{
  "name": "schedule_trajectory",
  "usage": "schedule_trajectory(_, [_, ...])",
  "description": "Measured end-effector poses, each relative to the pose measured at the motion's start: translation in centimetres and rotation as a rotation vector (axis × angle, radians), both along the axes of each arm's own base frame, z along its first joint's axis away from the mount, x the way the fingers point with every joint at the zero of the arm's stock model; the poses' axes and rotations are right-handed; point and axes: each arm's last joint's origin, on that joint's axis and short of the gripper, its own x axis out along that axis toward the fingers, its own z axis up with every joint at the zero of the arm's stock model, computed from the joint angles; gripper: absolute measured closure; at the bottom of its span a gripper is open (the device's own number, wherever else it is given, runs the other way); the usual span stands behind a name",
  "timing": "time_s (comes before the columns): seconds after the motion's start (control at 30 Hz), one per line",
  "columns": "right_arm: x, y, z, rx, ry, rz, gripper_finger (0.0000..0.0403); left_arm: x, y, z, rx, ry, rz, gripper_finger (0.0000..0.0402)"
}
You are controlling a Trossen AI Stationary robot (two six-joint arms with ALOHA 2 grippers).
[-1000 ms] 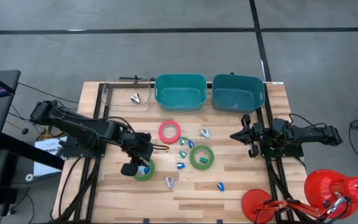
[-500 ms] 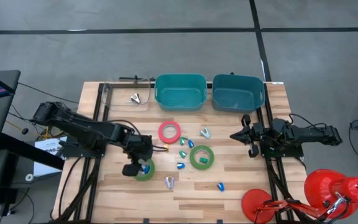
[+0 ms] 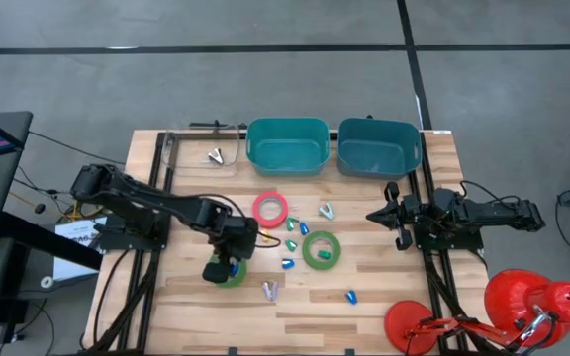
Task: Pick and place Stapler, Stapler remover, tape
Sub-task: Put the light blue staple remover into the transparent bin
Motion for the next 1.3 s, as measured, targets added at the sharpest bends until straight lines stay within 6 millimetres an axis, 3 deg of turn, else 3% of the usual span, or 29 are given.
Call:
schedule_trajectory(0.23, [0.0, 0.0, 0.0, 0.000, 0.000, 0.000, 0.0403, 0.6, -0.1, -1.5, 0.021, 0.048, -0.031, 0.0166])
schedule_trajectory(0.57, [0.0, 0.0, 0.0, 0.000, 0.000, 0.000, 0.0403, 1.1, 1.4, -3.6, 0.041, 0.144, 0.015, 0.0176])
schedule_trajectory(1.03, [0.0, 0.0, 0.0, 0.000, 0.000, 0.000, 0.0403, 0.7, 1.4, -3.7, 0.050, 0.178, -0.009, 0.0195])
schedule_trajectory(1.3, [0.0, 0.0, 0.0, 0.000, 0.000, 0.000, 0.0403, 0.5, 0.3, -3.7, 0.057, 0.167, -0.072, 0.0195])
